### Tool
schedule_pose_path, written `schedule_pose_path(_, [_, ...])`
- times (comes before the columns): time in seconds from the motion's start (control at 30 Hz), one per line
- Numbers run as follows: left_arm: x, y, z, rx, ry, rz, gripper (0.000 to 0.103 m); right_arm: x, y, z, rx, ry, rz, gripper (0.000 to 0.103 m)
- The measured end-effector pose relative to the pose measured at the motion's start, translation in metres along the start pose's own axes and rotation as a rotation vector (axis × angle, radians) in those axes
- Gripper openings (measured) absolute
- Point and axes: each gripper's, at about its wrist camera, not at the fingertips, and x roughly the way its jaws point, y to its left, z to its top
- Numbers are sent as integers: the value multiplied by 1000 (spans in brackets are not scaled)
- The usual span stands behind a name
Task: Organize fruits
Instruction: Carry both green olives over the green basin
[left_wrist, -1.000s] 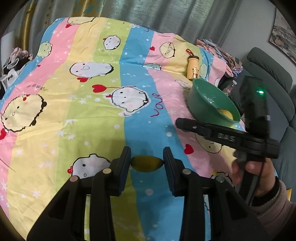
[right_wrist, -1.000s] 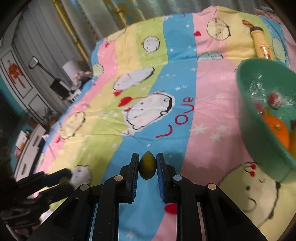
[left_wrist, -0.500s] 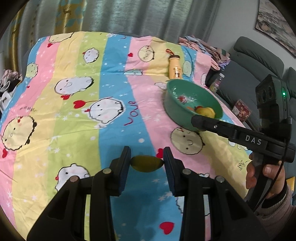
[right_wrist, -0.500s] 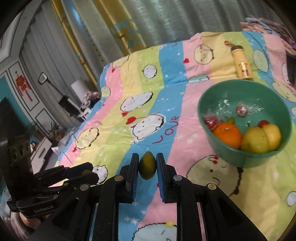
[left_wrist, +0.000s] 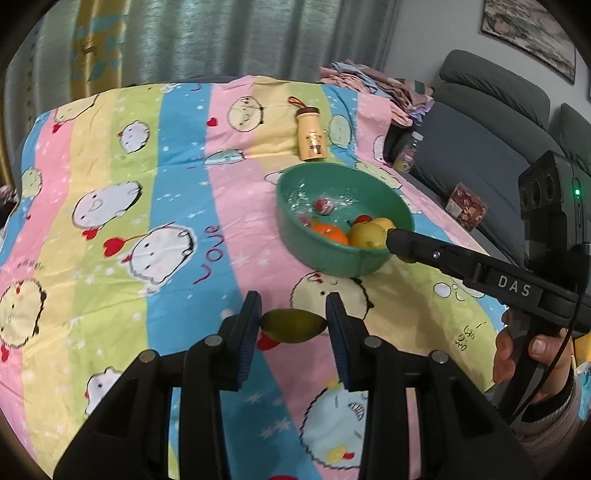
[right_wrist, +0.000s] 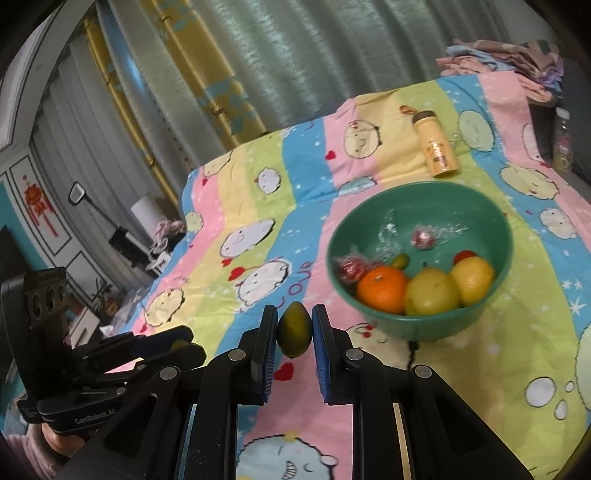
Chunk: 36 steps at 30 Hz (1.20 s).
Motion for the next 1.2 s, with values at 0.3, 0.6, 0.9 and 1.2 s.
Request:
schedule_pose_path(0.3, [31,-30,30,72,9,-23,36,-12,-33,14,42,-51,-38,21])
schedule_pose_path(0.6, [73,-56,57,132,33,-30,36,-15,-61,28,61,-78,-79,21])
schedule_pose_path(0.9, [116,-61,71,151,88,-9,36,3,-81,39,60,-53,-106,21])
schedule_pose_path(1.2, [146,-54,71,141,149,-1,36,29,-92,45,47,12,-142,21])
